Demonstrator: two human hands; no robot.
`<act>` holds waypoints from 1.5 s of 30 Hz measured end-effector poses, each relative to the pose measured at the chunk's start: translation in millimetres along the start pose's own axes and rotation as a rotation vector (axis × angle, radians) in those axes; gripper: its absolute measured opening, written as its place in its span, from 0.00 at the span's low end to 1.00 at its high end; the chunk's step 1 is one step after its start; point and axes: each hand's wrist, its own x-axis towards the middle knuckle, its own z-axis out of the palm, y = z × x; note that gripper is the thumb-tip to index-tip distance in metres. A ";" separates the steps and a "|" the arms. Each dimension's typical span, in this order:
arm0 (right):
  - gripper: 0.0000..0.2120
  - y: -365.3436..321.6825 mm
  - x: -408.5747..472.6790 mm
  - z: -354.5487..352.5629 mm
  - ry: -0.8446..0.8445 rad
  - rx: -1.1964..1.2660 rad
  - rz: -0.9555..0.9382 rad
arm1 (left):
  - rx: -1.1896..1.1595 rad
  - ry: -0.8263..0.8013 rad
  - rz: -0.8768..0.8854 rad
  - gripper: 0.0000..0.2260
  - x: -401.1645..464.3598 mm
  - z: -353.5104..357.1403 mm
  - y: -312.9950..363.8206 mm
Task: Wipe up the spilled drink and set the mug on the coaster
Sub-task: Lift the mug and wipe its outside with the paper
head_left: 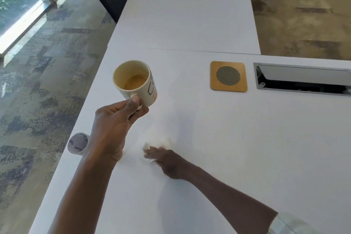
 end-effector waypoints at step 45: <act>0.17 -108.5 -83.2 -123.3 0.687 1.813 -0.173 | 0.313 -0.283 -0.014 0.11 -119.3 73.0 34.3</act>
